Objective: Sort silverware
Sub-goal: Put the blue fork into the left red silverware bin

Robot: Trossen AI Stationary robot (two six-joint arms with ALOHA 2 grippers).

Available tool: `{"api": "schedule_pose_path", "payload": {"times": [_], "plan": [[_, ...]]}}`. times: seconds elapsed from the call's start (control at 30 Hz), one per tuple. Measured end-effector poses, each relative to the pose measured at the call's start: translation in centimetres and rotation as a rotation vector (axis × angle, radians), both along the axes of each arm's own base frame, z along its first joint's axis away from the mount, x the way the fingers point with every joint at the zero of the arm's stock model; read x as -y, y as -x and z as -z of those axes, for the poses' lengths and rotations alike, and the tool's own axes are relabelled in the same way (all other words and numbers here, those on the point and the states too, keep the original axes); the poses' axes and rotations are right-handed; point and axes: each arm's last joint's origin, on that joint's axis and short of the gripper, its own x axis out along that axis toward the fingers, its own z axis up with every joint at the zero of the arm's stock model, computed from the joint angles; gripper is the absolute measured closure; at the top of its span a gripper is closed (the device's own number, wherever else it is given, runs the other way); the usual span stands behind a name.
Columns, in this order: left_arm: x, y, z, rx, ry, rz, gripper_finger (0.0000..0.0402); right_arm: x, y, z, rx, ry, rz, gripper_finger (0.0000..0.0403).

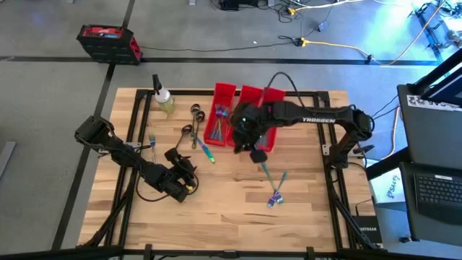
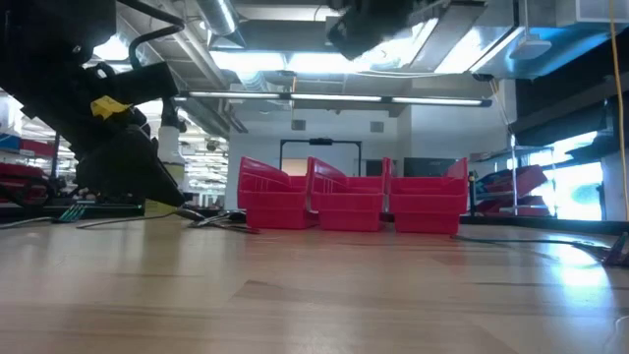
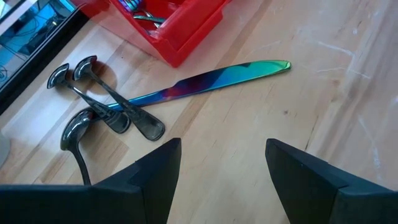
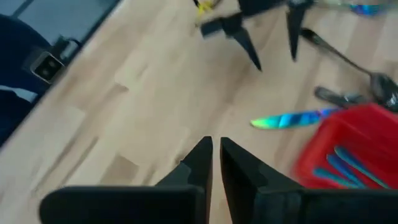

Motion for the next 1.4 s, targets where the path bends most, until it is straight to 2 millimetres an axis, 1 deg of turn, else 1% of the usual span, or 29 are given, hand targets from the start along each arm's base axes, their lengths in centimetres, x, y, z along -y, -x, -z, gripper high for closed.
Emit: {"api": "schedule_pose_path", "payload": {"times": [0.07,0.13,0.2,0.27,0.33,0.43,0.5,0.57,0.67,0.77,0.83,0.9,1.0,1.17,1.27,1.3,1.4], "plan": [[0.0,0.0,0.0,0.0,0.0,0.0,0.018,-1.1,-0.3,0.0,-0.003,-0.018,0.004,0.0384],[0.0,0.0,0.0,-0.001,0.0,0.0,0.018,-2.1,-0.7,0.5,-0.026,-0.046,0.003,0.0382],[0.0,0.0,0.0,0.001,0.0,0.0,0.018,-3.0,-0.7,0.7,-0.039,-0.099,-0.049,0.0382],[0.0,0.0,0.0,-0.002,0.0,0.0,0.018,-3.7,-0.7,0.4,-0.023,-0.159,-0.093,0.0382],[0.0,0.0,0.0,-0.001,0.0,0.0,0.018,-4.6,-0.7,0.3,-0.028,-0.175,-0.106,0.0381],[0.0,0.0,0.0,-0.001,0.0,0.0,0.018,-6.1,-0.1,0.7,-0.097,-0.188,-0.146,0.0384],[0.0,0.0,0.0,0.0,0.001,0.0,0.018,-7.4,-0.1,1.1,-0.136,-0.263,-0.209,0.039],[0.0,0.0,0.0,-0.001,0.001,0.0,0.018,-8.8,-0.2,1.8,-0.179,-0.297,-0.218,0.0397],[0.0,0.0,0.0,-0.002,0.0,0.0,0.018,-10.6,0.3,3.4,-0.283,-0.209,-0.114,0.0401],[0.0,0.0,0.0,-0.001,0.001,0.0,0.018,-12.1,0.8,5.0,-0.345,-0.097,0.042,0.0397],[0.0,0.0,0.0,0.0,0.001,0.0,0.018,-13.3,1.1,6.0,-0.338,-0.045,0.157,0.0397],[0.0,0.0,0.0,0.001,0.002,0.0,0.018,-14.8,1.6,6.6,-0.305,-0.04,0.23,0.0396],[0.0,-0.2,-0.1,0.018,0.01,-0.003,0.018,-16.8,2.7,7.1,-0.173,-0.005,0.39,0.0396],[0.6,-0.9,-0.4,0.101,0.089,0.004,0.018,-19.0,5.3,8.9,-0.068,-0.082,0.706,0.0393],[1.4,-2.0,-1.0,0.24,0.203,0.014,0.018,-20.5,6.8,9.5,0.035,-0.108,0.859,0.0385],[1.6,-2.5,-1.4,0.264,0.237,0.051,0.018,-21.1,7.3,9.7,0.048,-0.111,0.875,0.038],[2.3,-4.2,-3.0,0.37,0.316,0.224,0.018,-22.7,8.3,9.8,0.053,-0.111,0.829,0.0351]]}}
